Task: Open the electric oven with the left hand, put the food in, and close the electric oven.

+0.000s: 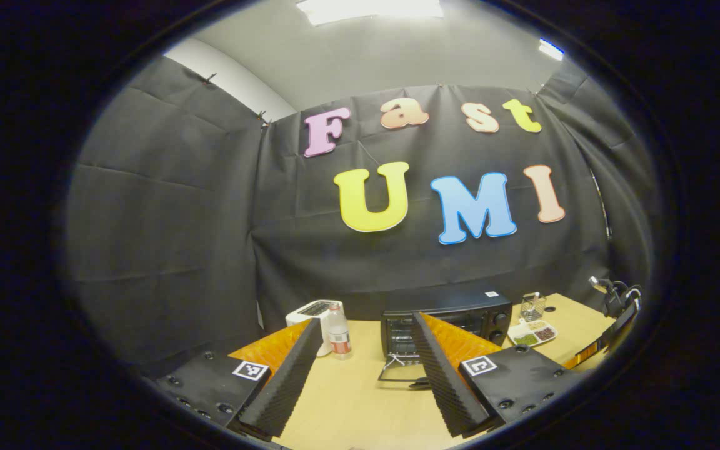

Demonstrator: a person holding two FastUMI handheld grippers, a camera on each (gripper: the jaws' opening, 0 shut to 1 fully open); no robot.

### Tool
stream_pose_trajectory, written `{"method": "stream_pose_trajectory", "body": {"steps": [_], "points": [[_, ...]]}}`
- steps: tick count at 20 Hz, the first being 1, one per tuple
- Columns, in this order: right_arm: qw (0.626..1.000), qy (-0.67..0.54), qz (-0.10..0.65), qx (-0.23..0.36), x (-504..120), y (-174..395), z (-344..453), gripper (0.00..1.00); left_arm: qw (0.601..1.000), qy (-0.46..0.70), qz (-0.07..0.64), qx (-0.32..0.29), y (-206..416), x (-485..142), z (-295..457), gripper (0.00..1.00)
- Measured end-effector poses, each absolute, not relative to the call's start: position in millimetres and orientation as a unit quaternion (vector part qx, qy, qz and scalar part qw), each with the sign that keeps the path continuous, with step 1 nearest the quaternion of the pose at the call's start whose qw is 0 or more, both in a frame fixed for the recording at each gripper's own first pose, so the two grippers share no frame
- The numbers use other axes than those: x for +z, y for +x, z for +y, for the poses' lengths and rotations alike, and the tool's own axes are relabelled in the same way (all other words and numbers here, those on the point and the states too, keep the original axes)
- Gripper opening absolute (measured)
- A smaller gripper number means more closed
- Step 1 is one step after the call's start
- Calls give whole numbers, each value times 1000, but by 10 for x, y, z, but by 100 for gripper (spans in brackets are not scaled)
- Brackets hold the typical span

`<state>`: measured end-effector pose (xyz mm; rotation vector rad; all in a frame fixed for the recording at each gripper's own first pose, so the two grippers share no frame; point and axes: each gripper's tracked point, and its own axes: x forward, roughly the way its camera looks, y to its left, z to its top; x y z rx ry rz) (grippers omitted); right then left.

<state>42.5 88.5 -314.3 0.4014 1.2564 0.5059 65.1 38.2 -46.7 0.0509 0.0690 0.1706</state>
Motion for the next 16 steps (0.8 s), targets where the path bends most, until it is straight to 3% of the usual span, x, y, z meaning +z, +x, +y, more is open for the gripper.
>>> {"method": "stream_pose_trajectory", "body": {"steps": [1,4,5,6,7,8,10,15,16], "points": [[752,193,588,228,-3204,435,915,93,995,25,36,93,636,-488,438,96],[730,211,611,220,-3342,437,967,93,993,20,41,112,577,-538,586,100],[725,218,616,217,-3365,453,988,84,992,20,43,117,559,-551,628,100],[720,222,621,215,-3383,443,1021,84,991,22,44,121,546,-548,674,96],[718,222,625,213,-3409,457,1032,63,991,24,45,126,541,-557,704,96],[715,223,628,212,-3446,450,1056,71,990,25,46,131,544,-560,723,91],[705,224,638,215,-3474,416,1099,71,989,19,47,138,539,-580,759,100],[696,237,643,213,-3487,446,1138,71,989,12,49,138,563,-645,841,100],[706,213,649,189,-3619,463,1045,71,989,13,48,137,565,-635,841,100]]}}
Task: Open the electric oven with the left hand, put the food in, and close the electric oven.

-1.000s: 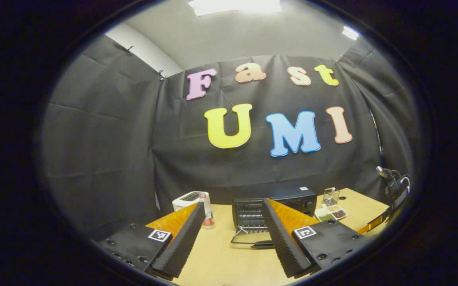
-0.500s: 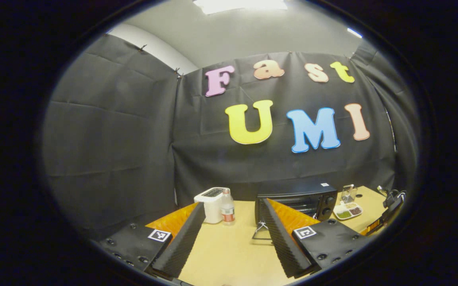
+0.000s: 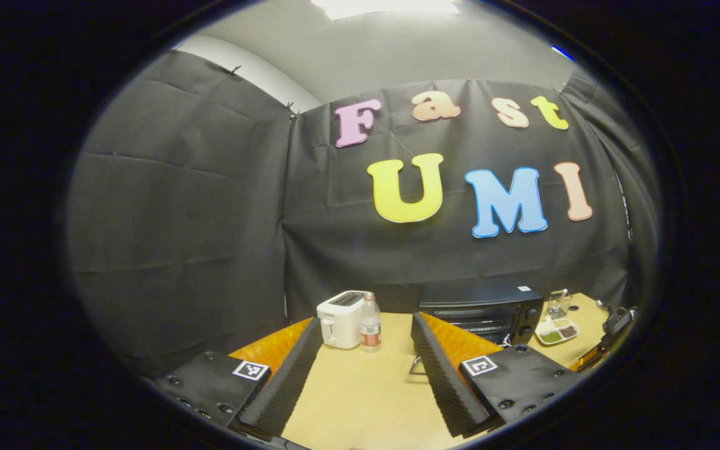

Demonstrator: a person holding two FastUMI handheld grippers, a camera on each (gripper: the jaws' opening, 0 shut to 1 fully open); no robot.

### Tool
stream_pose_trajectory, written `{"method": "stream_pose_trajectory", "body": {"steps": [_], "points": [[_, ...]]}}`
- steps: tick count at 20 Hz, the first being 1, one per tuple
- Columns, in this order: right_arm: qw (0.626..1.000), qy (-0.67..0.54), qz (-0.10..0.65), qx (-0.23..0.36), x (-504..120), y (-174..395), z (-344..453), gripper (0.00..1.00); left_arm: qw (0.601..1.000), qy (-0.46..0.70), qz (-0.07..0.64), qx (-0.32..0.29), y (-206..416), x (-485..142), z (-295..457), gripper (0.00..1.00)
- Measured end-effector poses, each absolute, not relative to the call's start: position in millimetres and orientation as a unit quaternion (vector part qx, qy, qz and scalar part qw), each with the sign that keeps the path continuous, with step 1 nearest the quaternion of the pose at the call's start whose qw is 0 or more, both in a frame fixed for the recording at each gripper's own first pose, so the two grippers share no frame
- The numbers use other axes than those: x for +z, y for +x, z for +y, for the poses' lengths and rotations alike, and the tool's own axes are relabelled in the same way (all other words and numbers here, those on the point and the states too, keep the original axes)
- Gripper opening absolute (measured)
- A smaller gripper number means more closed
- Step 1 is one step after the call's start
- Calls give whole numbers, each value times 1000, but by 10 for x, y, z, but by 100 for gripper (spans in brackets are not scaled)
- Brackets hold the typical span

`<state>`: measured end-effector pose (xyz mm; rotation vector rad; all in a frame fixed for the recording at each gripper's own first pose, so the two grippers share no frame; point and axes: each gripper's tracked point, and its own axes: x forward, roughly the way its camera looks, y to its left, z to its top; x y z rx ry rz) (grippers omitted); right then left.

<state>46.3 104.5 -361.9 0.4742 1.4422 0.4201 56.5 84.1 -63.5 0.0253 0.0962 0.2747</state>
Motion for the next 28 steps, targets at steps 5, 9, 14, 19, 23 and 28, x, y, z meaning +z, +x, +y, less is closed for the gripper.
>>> {"method": "stream_pose_trajectory", "body": {"steps": [5,9,14,19,23,28], "points": [[709,218,647,173,-3720,519,903,9,991,12,49,127,604,-647,844,100],[715,218,644,160,-3657,297,804,1,991,6,46,125,644,-646,860,100],[712,239,642,155,-3309,4,893,0,992,7,40,116,691,-604,853,100],[708,250,638,172,-3336,126,1073,0,993,-5,38,108,778,-618,840,100],[702,281,626,188,-3078,91,1270,0,994,-6,40,103,812,-653,841,100],[700,307,611,208,-2780,184,1543,1,994,-15,44,101,875,-725,909,100]]}}
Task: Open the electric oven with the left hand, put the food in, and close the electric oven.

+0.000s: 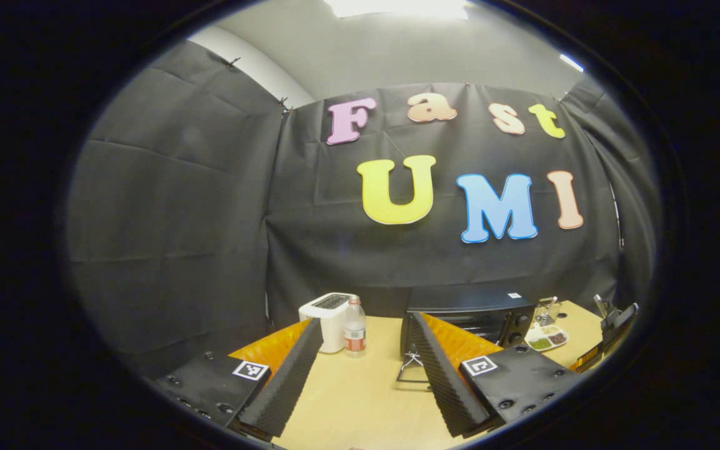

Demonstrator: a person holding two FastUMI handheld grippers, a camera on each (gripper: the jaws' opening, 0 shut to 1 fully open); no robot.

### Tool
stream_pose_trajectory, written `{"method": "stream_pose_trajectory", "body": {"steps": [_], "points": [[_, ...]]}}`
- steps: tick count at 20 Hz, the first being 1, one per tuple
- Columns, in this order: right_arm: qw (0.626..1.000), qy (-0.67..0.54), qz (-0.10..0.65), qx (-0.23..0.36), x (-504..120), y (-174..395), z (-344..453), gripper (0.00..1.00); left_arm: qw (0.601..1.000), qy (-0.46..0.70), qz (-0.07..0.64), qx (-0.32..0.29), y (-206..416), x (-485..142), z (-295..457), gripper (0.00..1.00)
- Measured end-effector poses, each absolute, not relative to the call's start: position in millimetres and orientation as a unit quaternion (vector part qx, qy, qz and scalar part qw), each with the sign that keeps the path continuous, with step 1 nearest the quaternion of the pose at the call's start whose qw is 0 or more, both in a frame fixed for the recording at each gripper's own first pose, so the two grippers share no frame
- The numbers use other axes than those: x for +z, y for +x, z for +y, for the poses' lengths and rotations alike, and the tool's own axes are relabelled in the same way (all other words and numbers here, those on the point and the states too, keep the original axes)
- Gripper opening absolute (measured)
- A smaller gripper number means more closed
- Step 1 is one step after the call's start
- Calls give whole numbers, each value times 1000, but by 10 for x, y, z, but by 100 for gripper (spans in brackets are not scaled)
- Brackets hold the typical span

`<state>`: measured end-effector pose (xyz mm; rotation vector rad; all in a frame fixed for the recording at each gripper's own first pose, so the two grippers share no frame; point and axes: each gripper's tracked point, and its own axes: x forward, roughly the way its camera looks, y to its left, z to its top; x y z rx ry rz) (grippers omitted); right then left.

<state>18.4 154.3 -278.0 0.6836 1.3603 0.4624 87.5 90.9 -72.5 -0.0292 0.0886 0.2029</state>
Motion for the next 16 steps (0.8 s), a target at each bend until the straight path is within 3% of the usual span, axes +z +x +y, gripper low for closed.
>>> {"method": "stream_pose_trajectory", "body": {"steps": [15,16], "points": [[723,426,528,129,-2395,1083,2376,1,994,-21,50,94,1299,-884,1337,100],[722,437,523,121,-2395,1134,2442,1,994,-22,52,93,1342,-921,1379,96]]}}
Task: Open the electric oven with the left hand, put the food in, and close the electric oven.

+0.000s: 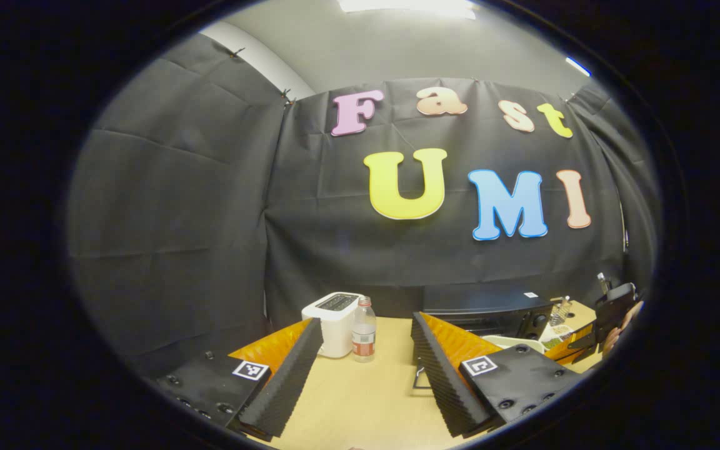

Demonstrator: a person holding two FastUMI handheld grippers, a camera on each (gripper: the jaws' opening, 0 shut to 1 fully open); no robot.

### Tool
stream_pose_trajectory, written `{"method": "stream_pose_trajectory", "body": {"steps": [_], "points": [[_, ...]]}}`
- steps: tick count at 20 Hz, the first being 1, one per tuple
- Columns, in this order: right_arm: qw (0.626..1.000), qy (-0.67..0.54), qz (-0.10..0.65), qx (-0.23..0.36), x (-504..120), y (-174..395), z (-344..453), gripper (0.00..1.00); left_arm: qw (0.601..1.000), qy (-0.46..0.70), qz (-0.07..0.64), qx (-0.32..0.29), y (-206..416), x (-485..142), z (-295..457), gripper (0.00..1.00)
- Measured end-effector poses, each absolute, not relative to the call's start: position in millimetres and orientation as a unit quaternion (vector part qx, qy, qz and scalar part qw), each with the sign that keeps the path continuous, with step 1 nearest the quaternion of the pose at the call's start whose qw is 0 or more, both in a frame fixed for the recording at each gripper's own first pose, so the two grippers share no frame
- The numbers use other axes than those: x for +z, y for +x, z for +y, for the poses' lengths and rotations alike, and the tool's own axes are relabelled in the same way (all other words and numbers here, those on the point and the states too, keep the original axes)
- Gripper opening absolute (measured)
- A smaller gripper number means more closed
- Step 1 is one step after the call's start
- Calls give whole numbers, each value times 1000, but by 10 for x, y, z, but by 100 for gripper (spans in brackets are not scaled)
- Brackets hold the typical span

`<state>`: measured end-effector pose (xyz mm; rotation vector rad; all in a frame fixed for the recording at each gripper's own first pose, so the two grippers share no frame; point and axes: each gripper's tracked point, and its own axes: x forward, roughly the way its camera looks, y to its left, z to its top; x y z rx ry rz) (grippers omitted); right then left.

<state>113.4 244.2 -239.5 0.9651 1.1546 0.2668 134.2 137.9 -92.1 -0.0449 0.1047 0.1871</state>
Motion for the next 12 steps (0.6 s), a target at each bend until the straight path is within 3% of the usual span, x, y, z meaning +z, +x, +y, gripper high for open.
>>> {"method": "stream_pose_trajectory", "body": {"steps": [2,7,10,12], "points": [[721,453,514,103,-2423,1236,2551,1,994,-23,56,89,1427,-959,1444,100],[709,501,493,61,-2474,1447,2846,1,995,-14,57,75,1682,-987,1576,96],[692,533,485,41,-2494,1600,3033,1,996,-14,54,69,1785,-986,1674,100],[687,547,478,24,-2536,1706,3106,0,996,-13,55,71,1833,-993,1756,96]]}}
